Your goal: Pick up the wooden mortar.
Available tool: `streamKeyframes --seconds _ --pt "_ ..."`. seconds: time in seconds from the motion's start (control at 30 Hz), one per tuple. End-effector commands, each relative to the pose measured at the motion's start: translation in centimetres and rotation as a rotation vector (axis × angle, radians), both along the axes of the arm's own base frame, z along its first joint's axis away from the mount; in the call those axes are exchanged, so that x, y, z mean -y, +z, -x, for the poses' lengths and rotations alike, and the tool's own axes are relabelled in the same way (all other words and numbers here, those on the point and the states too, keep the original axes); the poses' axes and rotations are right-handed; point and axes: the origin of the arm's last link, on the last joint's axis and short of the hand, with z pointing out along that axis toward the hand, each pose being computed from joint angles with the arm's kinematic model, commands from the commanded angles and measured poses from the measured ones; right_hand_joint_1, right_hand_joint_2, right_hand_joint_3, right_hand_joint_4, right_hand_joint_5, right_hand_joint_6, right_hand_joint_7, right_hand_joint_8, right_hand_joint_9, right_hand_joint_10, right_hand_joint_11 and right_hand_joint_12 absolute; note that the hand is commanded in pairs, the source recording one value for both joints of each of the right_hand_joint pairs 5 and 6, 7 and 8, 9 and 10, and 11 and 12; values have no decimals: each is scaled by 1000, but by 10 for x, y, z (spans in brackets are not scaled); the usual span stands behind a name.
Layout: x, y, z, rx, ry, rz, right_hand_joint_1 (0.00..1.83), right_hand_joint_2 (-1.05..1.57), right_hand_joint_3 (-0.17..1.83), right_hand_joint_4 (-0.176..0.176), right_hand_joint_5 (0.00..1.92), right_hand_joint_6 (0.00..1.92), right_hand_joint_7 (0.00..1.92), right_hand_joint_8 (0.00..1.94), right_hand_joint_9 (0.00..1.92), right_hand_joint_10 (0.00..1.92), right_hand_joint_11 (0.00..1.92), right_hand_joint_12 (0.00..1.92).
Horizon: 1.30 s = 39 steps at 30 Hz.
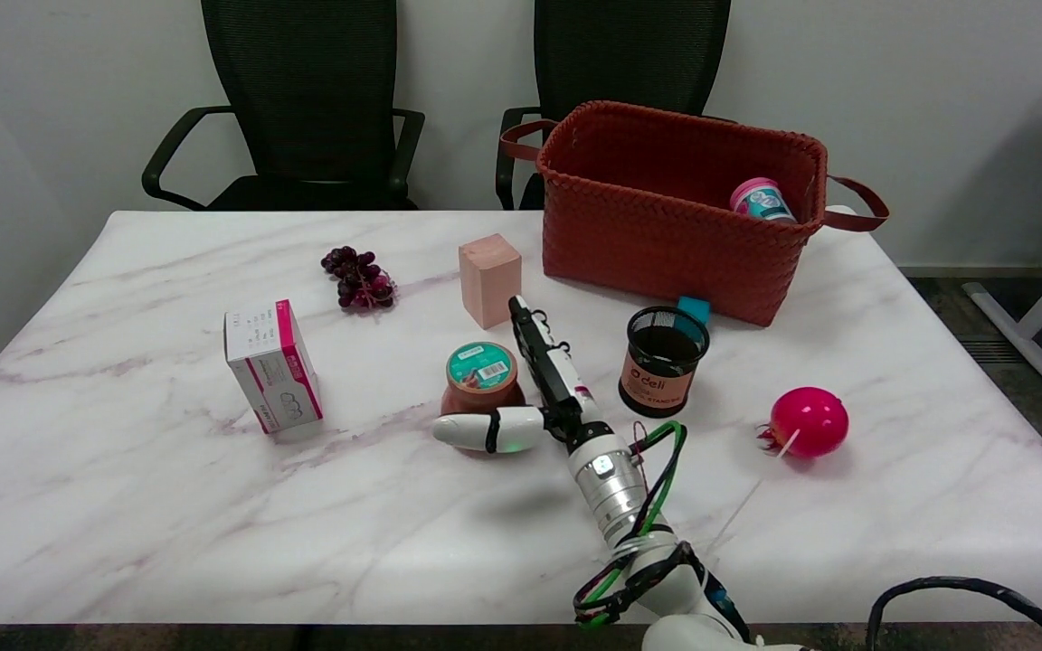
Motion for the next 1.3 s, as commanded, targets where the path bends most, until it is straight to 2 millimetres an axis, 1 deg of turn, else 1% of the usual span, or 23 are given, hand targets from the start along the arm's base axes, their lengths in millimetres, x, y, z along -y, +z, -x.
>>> streamKeyframes --seconds 0.03,0.47,0.8,1.07,1.1,1.13,1.2,1.23,1.27,1.3 --pt "12 -7 7 18 -22 -13 1052 158 224 0 0 0 0 0 11 11 0 0" --pt "17 -10 8 46 -19 -24 1052 169 235 0 0 0 63 63 74 74 0 0" --pt "18 -8 11 51 -21 -27 1062 220 190 0 0 0 273 273 239 239 0 0" --pt "16 -8 15 80 -31 -26 1061 247 196 0 0 0 386 386 305 305 0 0" --pt "16 -8 15 80 -31 -26 1061 271 181 0 0 0 416 416 323 323 0 0" --pt "16 -8 15 80 -31 -26 1068 331 140 0 13 13 500 500 368 368 59 59" --pt "16 -7 15 80 -32 -23 1072 375 129 0 192 192 586 586 431 431 121 121" --pt "15 -7 15 81 -31 -21 1077 426 131 0 426 426 705 705 540 540 268 268" --pt "15 -7 15 81 -29 -18 1078 434 132 0 457 457 726 726 557 557 291 291" --pt "15 -6 15 81 -28 -14 1080 455 144 0 555 555 774 774 602 602 330 330"
